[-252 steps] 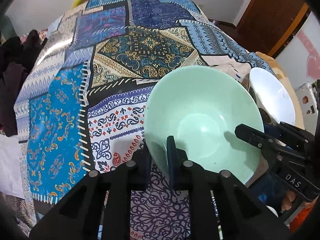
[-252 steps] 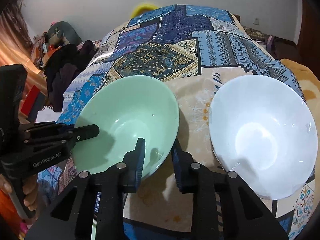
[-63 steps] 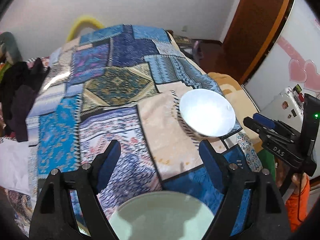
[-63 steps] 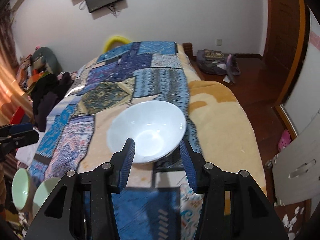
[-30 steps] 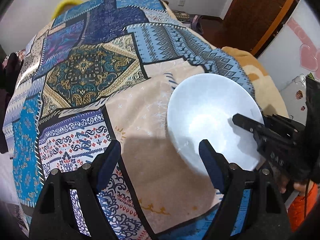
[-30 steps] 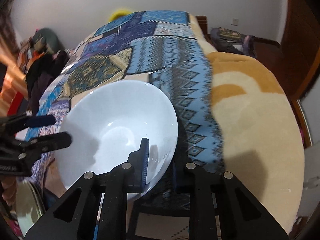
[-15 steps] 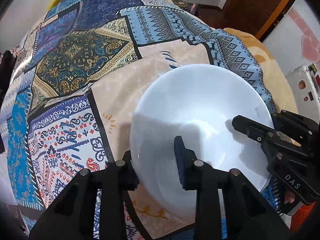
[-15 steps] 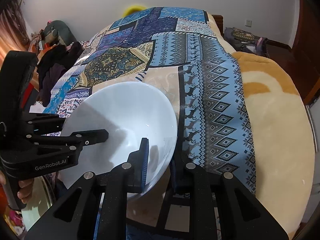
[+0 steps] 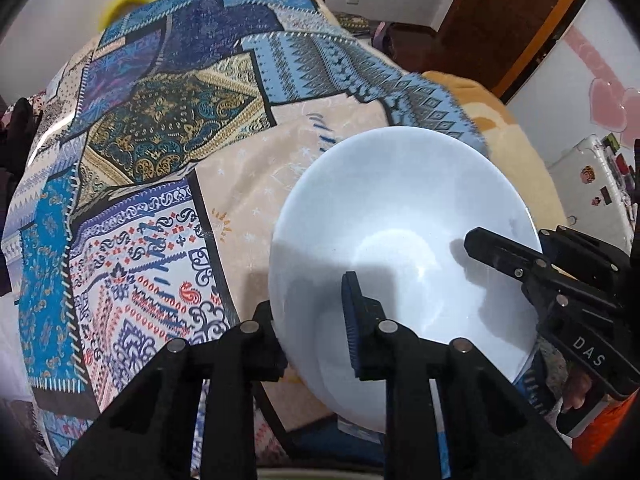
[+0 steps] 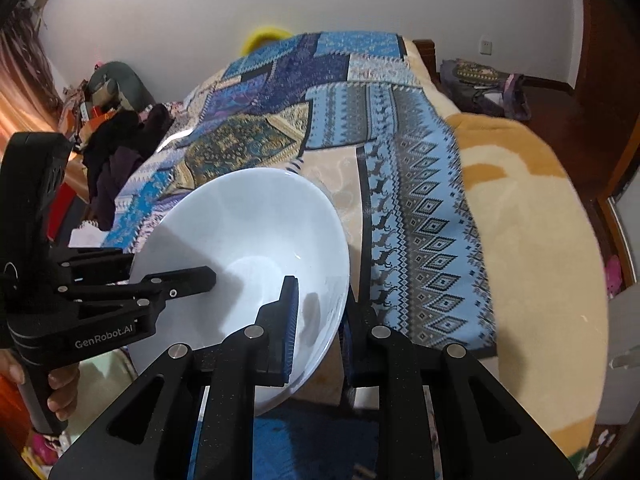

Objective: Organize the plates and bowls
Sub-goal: 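Lift the white bowl with both tools and carry it over the stack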

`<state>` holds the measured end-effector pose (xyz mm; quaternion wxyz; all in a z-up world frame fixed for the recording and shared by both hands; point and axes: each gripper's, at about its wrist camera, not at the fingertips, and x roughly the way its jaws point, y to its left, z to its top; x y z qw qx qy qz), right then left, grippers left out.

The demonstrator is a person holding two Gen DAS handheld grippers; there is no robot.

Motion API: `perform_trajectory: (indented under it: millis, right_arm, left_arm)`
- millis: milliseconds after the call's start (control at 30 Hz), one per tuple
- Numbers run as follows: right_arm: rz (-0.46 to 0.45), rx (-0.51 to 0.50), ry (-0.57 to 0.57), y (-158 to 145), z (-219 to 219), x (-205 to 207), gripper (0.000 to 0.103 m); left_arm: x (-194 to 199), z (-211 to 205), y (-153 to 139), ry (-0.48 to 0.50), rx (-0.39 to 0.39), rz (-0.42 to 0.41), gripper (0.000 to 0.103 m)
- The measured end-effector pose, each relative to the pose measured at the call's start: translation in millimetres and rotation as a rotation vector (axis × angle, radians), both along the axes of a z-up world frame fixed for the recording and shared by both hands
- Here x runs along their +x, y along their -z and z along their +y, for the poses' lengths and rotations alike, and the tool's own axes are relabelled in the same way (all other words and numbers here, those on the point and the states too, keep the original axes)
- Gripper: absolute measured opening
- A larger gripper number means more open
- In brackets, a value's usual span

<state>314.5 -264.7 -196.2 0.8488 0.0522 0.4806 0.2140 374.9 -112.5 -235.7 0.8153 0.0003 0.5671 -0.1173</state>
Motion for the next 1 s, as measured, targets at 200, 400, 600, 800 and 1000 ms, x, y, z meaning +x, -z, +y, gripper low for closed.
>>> perform_trajectory:
  millis: [200, 400, 600, 800, 1000]
  right_arm:
    - [-0.059, 0.010, 0.014, -26.2, -0.2, -17.8, 0.017]
    - [-0.106, 0.016, 0.014, -49.0, 4.7, -36.3, 0.017]
    - [-0.144, 0.013, 0.005, -65.1, 15.4, -56.7, 0.017]
    - [-0.168, 0.016, -0.010, -73.1, 30.8, -76.0, 0.017]
    - [-0.178, 0.029, -0.045, -75.9, 53.6, -93.9, 0.017]
  left_arm:
    - [-23.8, -2.8, -30.7, 0.004, -0.004, -0.066, 0.022]
    - [-49.2, 3.6, -57.1, 0.001, -0.021, -0.111, 0.022]
    - [-77.8, 14.6, -77.0, -0.008, -0.036, -0.148, 0.022]
    - [-109.0, 31.8, -91.2, -0.020, -0.037, -0.187, 0.022]
    - [-135.8, 58.5, -98.8, -0.061, -0.049, -0.200, 0.022]
